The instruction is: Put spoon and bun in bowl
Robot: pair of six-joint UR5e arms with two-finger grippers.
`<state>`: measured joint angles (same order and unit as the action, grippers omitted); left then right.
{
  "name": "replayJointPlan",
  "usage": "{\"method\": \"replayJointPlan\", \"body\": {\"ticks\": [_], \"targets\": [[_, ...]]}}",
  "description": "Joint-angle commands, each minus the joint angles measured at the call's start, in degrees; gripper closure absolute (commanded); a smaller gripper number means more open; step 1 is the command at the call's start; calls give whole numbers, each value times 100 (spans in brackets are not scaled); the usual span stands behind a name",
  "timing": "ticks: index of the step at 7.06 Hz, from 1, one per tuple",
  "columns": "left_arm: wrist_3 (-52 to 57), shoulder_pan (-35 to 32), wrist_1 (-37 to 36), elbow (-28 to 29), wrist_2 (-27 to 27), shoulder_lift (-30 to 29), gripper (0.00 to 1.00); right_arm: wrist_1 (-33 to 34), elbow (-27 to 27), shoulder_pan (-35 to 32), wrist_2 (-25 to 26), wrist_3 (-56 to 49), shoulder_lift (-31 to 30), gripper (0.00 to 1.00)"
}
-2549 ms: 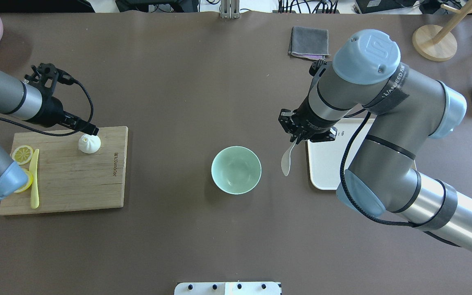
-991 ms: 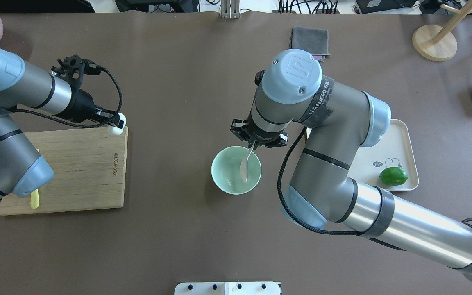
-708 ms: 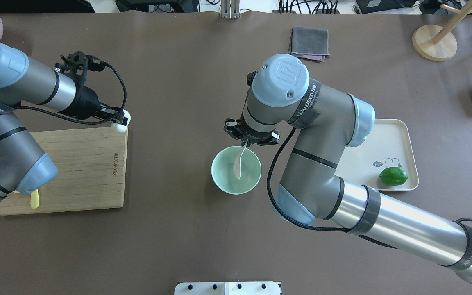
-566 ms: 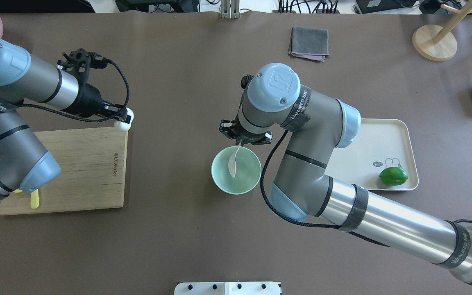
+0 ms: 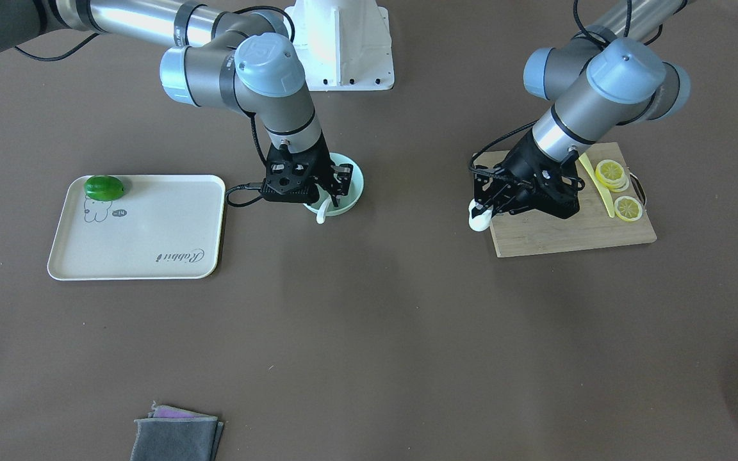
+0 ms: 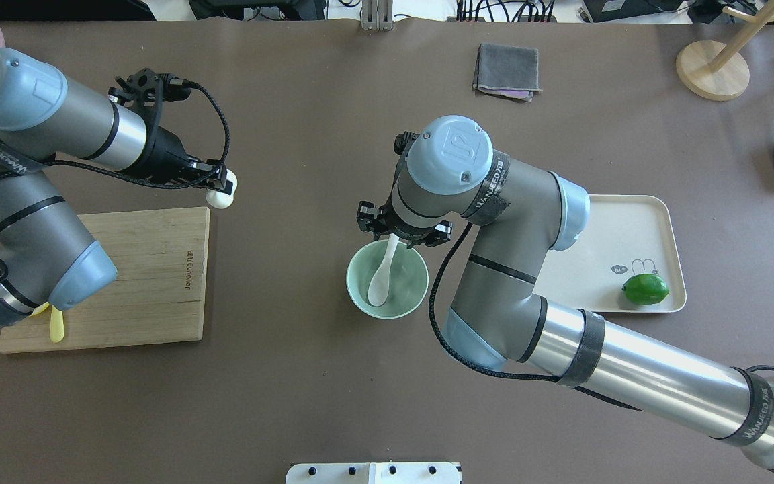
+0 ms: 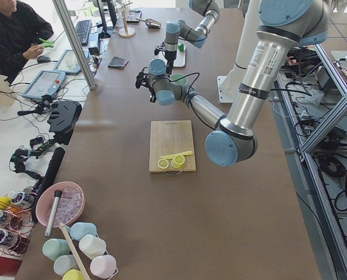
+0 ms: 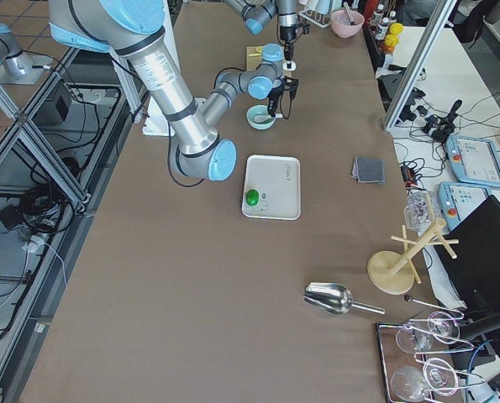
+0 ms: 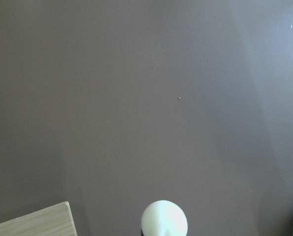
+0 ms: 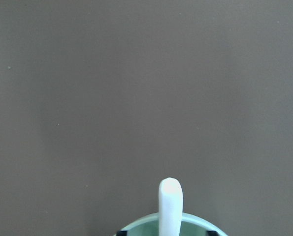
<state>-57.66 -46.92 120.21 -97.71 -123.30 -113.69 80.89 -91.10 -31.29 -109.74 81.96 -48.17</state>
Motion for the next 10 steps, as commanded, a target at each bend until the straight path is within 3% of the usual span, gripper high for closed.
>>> {"method": "replayJointPlan", "body": {"ticks": [1, 2, 4, 6, 9, 10], "targets": [[-533, 182, -436, -2, 43, -590, 100, 50, -511, -436, -502, -283, -409, 0], [-814, 418, -446, 15, 87, -801, 100, 50, -880, -761, -818, -704, -873, 0], [-1333, 1120, -446, 33, 787, -1171, 100, 50, -1251, -1369, -1102, -1836, -1683, 0], [-1589, 1675, -420, 330, 1385, -1522, 100, 50, -1235, -1720, -1268, -2769, -2046, 0], [-1643, 1958, -375, 797, 1467, -1656, 100, 50, -1226, -2020, -1261, -3606, -2450, 0], [-1652, 1967, -349, 789, 1467, -1665, 35, 50, -1217, -2126, -1269, -3704, -2573, 0]]}}
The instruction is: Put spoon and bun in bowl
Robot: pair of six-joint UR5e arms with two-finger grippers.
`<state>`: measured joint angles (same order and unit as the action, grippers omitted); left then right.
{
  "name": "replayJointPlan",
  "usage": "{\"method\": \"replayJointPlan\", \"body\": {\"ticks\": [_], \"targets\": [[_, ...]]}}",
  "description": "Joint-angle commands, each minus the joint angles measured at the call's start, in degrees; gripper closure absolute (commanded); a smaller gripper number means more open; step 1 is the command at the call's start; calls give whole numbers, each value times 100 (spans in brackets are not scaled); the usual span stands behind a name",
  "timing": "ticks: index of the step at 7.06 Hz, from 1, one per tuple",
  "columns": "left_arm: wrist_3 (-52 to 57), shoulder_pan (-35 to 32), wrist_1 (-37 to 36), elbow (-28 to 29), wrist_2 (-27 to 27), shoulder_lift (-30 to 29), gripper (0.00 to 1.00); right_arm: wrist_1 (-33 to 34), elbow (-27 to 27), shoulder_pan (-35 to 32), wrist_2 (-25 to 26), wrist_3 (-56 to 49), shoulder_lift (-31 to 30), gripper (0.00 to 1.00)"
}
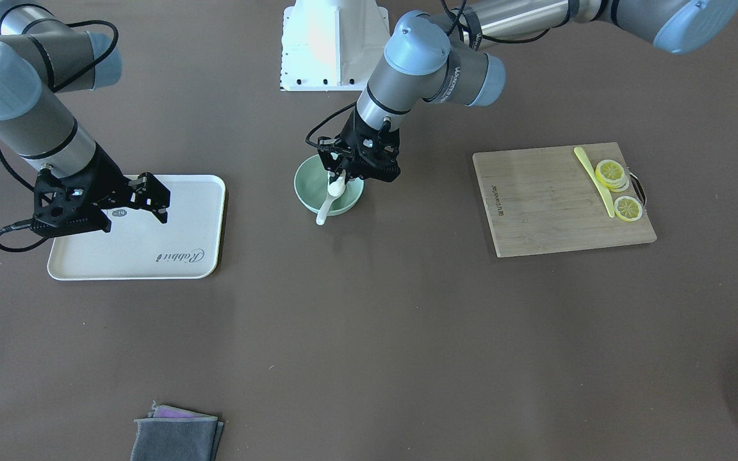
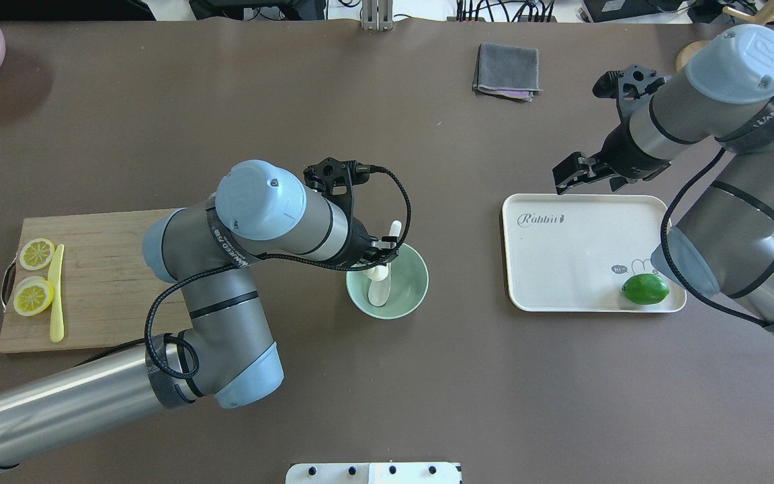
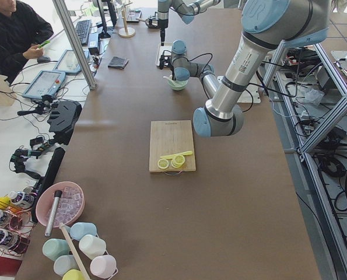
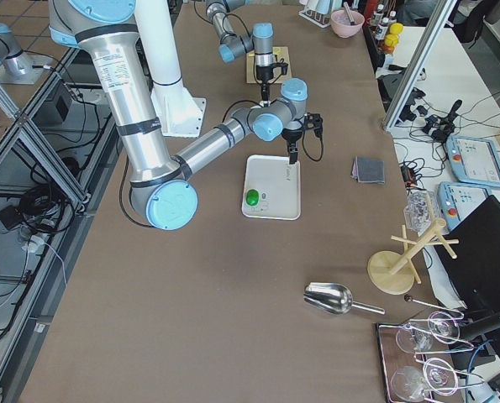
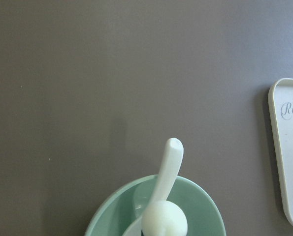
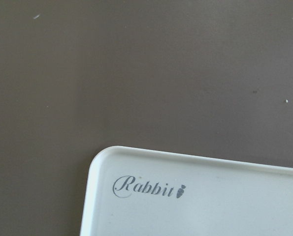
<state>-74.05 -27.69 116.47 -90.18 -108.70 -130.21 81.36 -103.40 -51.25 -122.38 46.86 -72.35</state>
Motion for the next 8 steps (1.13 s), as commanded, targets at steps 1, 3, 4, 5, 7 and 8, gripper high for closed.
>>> {"method": "replayJointPlan", "body": {"ticks": [1, 3, 4, 5, 7, 8], "targets": [[-22, 44, 25, 18, 7, -39, 3, 11, 22, -253, -58, -273, -192, 0], [-22, 44, 43, -26, 7, -39, 3, 796, -4, -552, -199, -1242, -166, 0], [-31, 35, 43, -35, 7, -39, 3, 924, -22, -596, -147, -1450, -166, 0], [-31, 35, 43, -44, 7, -31, 3, 925, -31, -606, -129, -1452, -192, 0], [-31, 35, 34, -79, 7, -4, 3, 925, -40, -614, -111, -1452, -201, 0], [-31, 18, -1, -201, 16, 5, 3, 916, -66, -632, -111, -1469, -210, 0]]}}
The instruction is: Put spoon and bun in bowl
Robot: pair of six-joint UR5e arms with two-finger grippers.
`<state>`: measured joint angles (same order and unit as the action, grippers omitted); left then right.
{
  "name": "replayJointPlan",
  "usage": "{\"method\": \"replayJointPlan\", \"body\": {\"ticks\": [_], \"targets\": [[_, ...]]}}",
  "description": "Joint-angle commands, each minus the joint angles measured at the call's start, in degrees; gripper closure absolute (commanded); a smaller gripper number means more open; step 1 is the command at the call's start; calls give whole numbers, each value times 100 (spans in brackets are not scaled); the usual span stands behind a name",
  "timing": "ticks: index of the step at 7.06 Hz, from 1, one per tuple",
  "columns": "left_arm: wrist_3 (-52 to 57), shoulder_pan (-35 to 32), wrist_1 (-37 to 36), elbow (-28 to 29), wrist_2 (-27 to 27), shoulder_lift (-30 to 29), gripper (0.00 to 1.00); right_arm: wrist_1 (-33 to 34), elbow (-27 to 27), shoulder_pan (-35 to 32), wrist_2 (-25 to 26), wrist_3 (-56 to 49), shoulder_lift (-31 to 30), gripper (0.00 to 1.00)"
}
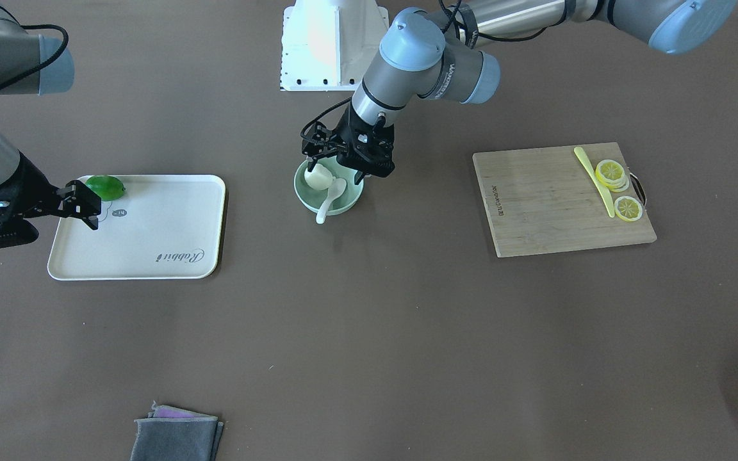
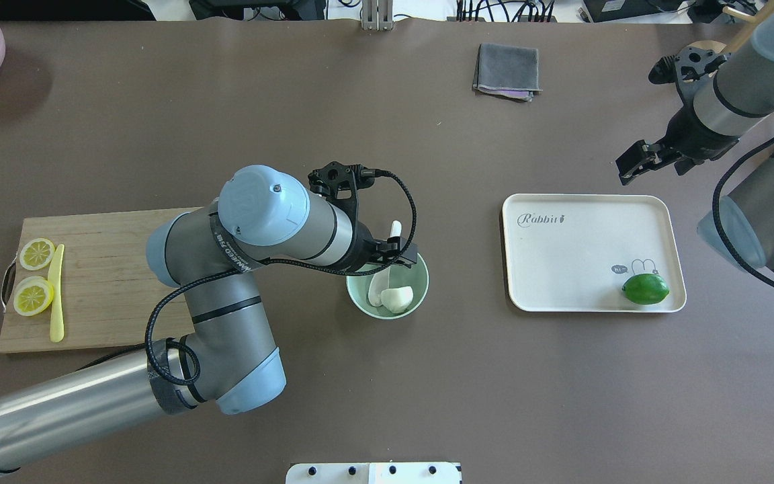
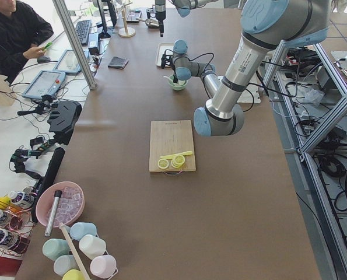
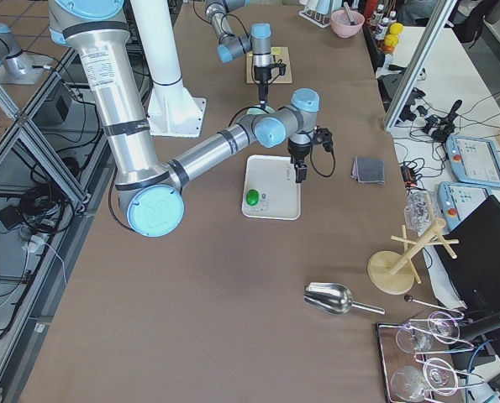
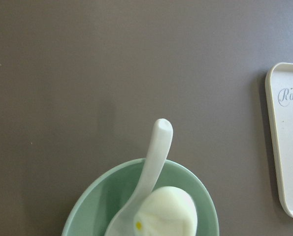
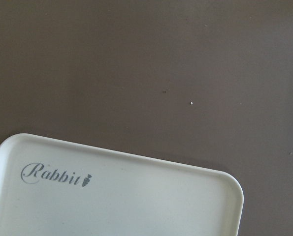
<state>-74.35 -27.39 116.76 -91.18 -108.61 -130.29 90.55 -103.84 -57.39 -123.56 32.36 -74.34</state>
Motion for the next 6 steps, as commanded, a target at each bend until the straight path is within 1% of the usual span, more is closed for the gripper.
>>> {"method": "replayJointPlan", "body": {"ticks": [1, 2, 3, 4, 5, 6], "targets": [[78, -299, -335, -432, 15, 239, 3, 15, -118, -227, -89, -437, -176, 0], [966, -972, -486, -810, -37, 719, 3, 33, -215, -481, -116, -1085, -534, 0], [2489, -1353, -505, -1388, -2, 1568, 2, 15, -242, -745, -125, -1300, -816, 0], [3009, -1913, -514, -1637, -46, 2290, 2, -11, -286, -1026, -159, -1328, -1106, 0], [3397, -2580, -671, -1614, -133, 2680, 2, 32, -243, -1438, -334, -1738, -1283, 0], [4576, -3622, -1220, -1344, -952, 2728, 2, 33, -103, -1773, -510, -2307, -1442, 0]]}}
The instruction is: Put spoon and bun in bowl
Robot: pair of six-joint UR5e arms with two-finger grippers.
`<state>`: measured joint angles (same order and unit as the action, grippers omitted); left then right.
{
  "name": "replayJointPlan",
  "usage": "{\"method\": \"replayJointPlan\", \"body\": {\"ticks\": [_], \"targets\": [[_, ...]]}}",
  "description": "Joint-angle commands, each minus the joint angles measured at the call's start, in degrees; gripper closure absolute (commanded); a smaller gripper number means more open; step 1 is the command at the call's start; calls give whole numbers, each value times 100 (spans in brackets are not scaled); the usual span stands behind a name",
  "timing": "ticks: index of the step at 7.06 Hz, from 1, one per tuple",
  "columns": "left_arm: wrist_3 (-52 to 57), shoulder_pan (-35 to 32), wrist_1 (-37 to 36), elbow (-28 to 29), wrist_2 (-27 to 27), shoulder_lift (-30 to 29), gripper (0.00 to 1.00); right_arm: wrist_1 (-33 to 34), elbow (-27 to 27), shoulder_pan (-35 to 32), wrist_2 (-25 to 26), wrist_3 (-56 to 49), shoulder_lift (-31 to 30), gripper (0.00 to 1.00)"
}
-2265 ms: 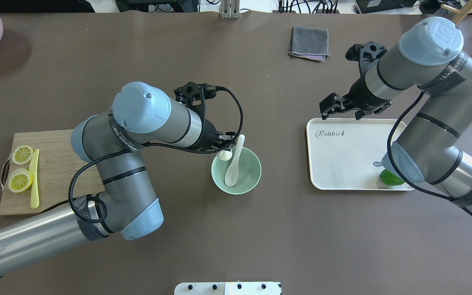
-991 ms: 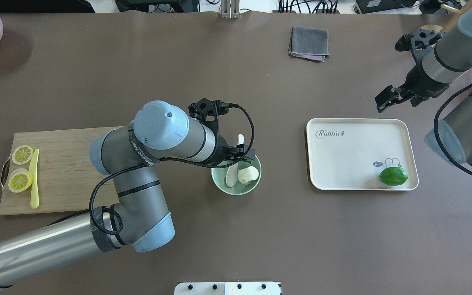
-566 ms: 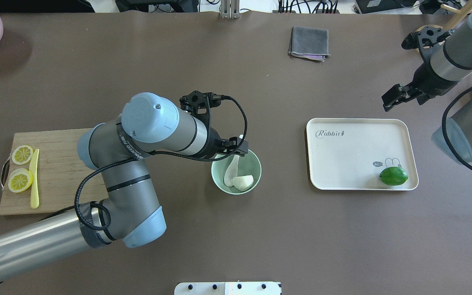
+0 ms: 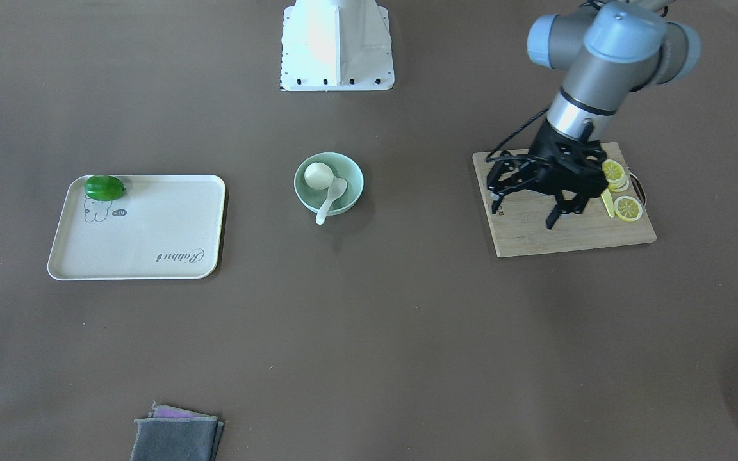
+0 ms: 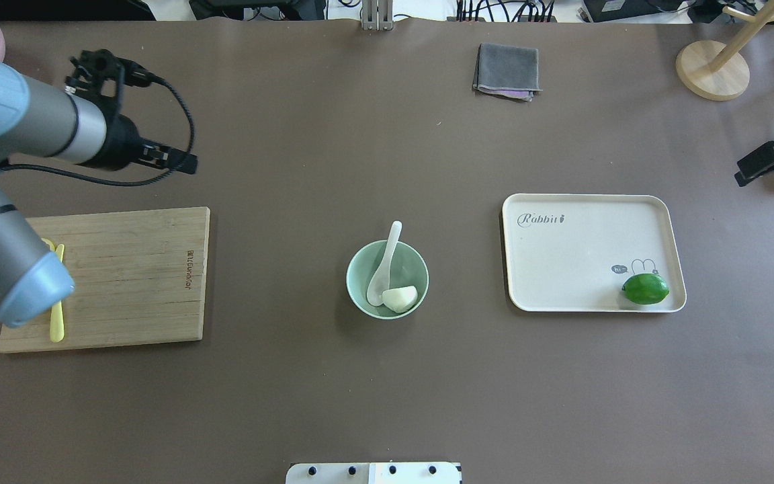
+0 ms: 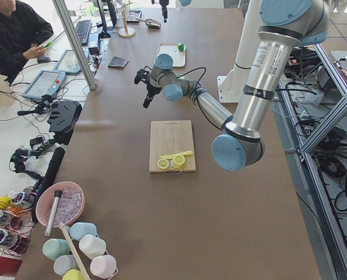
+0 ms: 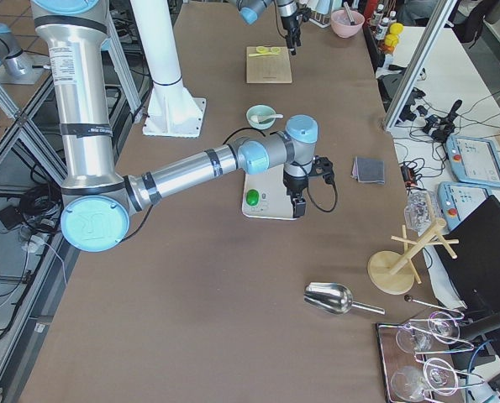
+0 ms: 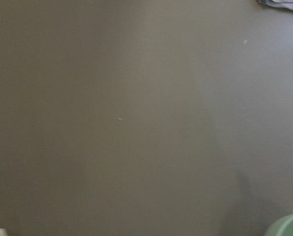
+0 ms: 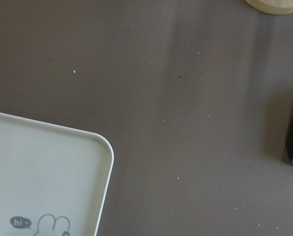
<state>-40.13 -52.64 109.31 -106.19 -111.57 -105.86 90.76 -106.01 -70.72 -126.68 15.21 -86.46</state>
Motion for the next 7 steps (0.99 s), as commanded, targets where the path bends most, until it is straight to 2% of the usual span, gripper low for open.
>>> {"method": "replayJointPlan", "body": {"ticks": [1, 2, 4, 5, 7], "targets": [[2513, -1935, -619, 403, -1030, 390, 2, 20, 299, -591, -234, -738, -257, 0], [3032, -2648, -586, 789, -1147, 574, 2, -6, 553, -880, -269, -748, -309, 0], [3055, -3101, -516, 1047, -1095, 995, 2, -41, 827, -1346, -357, -757, -441, 0], [3063, -3365, -524, 1047, -1078, 1363, 2, -50, 845, -1409, -236, -791, -633, 0], [3081, -3455, -586, 1126, -1165, 1594, 2, 2, 872, -1480, -216, -968, -670, 0]]}}
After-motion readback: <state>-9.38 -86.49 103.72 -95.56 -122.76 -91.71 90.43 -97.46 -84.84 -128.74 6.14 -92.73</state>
